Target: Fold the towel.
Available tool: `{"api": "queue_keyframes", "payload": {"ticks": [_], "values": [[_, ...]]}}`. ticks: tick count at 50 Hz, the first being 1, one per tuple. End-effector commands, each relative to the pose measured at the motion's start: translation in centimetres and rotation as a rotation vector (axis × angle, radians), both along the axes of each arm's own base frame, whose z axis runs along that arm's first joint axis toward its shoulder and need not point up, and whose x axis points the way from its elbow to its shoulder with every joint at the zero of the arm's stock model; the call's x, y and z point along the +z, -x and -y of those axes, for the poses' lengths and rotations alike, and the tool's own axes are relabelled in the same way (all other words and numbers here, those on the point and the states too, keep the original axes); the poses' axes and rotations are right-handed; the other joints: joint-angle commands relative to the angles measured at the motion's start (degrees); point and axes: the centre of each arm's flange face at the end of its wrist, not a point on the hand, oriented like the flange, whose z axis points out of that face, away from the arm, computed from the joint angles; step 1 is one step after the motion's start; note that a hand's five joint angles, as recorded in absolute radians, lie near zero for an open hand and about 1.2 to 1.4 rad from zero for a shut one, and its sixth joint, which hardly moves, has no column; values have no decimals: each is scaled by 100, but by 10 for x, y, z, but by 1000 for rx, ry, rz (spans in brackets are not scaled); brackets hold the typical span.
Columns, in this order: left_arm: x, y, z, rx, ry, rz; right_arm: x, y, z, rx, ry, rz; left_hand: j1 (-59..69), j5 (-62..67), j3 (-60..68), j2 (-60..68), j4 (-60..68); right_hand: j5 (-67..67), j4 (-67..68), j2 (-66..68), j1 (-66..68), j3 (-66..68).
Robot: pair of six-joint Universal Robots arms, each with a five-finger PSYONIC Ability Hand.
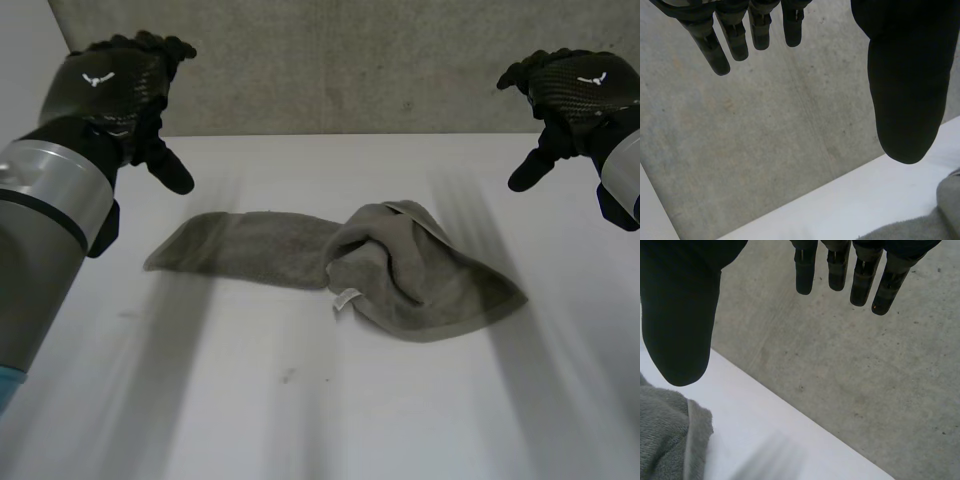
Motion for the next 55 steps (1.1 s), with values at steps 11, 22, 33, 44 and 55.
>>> {"api": "queue_keyframes", "payload": {"ticks": [11,22,33,44,55], "values": [[-94,18,36,4,-223,142,-66,-17,-32,144,-273,-380,1551,1400,1594,1594,1588,-268,-301,-317,-372,-186],[-139,11,62,6,-271,200,-140,-40,-29,153,-474,-7,1518,1367,1560,1560,1554,-234,-267,-283,-337,-152],[-151,6,63,1,-285,197,-185,-90,-47,280,-445,48,1366,1215,1409,1409,1403,-233,-267,-283,-337,-152],[-153,5,61,1,-293,199,-210,-128,-37,300,-258,-9,1030,879,1073,1073,1066,1163,1130,1114,1059,1244],[-152,5,61,0,-277,190,-84,-117,-19,227,105,134,862,711,905,905,898,6691,6658,6642,6587,6773]]}}
